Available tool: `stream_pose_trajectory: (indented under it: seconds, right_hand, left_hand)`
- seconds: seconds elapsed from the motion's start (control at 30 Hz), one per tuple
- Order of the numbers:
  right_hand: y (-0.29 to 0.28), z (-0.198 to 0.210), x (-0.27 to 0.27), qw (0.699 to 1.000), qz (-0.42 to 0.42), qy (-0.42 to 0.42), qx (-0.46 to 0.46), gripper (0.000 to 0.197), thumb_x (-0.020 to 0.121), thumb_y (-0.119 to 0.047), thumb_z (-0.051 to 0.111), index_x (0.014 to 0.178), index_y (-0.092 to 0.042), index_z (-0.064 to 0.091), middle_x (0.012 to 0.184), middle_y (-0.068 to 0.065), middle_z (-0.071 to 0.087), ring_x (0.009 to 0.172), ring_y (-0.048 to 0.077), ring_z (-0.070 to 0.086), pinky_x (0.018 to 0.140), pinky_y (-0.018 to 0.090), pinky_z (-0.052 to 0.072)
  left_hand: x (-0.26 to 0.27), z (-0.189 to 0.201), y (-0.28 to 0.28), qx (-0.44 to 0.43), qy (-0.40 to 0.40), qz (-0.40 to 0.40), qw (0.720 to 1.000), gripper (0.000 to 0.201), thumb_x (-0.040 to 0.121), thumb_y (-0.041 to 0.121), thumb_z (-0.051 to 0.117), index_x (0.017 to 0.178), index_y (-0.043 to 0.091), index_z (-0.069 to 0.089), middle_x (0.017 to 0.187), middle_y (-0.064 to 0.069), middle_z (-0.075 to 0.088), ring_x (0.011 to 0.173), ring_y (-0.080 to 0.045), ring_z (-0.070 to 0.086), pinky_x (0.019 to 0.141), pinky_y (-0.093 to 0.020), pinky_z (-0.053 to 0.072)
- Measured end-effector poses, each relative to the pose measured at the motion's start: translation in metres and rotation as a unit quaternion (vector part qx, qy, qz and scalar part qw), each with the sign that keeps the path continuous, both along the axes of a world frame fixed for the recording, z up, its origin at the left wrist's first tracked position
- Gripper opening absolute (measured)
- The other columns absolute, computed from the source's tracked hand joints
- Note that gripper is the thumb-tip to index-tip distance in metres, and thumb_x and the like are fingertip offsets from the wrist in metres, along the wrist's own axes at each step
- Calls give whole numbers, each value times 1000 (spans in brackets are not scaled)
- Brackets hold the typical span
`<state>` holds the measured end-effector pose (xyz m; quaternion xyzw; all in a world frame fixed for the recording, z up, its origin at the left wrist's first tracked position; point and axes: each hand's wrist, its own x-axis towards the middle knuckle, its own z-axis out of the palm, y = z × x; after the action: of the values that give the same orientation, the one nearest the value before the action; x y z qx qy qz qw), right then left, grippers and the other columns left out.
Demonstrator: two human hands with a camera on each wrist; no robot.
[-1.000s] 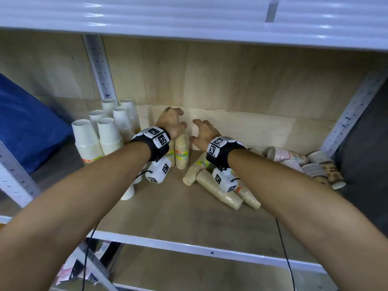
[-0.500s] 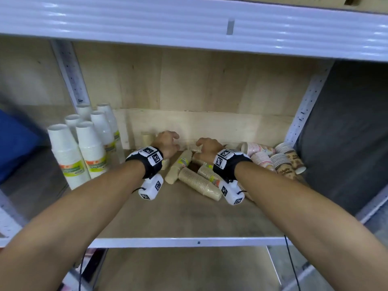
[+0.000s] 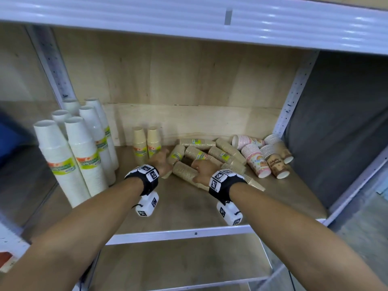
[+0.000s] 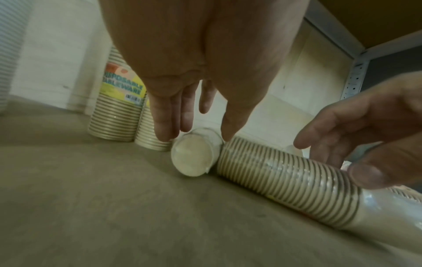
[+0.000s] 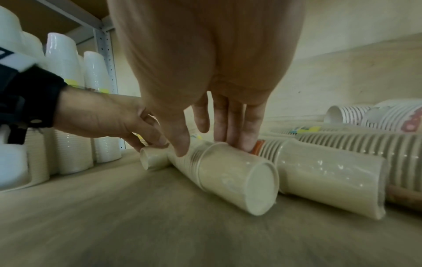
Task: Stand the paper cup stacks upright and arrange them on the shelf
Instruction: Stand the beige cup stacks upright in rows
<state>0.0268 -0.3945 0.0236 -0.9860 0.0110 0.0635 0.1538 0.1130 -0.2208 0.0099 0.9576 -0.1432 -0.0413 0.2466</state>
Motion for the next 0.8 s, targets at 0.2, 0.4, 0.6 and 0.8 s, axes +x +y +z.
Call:
stream_pose_trajectory:
  seconds: [0.2,0.4,0.6,0.8]
  right_hand:
    - [-4,-13,-11,999,-7,-7,-47,64,77,-34,72,134,-16,49,120,8,62,108,27,61,85,31,50]
    - [0,-25,-16,998,-36,16,-39,66,78,-30,74,135,-11,45,121,11,61,107,28,61,78,29,47]
    - [4,-8,-9,997,-45,24,-52,45,86,-27,65,127,-10,54,119,9,62,108,26,62,75,27,44]
    - [2,29,11,998,-53,9,-27,37,88,-21,64,120,-4,62,120,17,63,99,27,62,69,19,47]
  left_hand:
    - [0,-16,-1,20,6,-7,1000,55,87,22,64,137,13,44,127,-11,58,112,-29,59,93,-37,50]
    - [1,-24,5,9,-6,-2,1000,54,87,19,64,136,16,43,127,-12,59,112,-31,60,91,-36,49]
    - [3,-6,12,20,-29,9,999,50,86,20,65,133,15,50,125,-10,60,111,-31,59,89,-34,47]
    - [11,30,26,23,-28,10,999,50,83,18,67,131,13,54,128,-10,55,114,-29,55,87,-31,44]
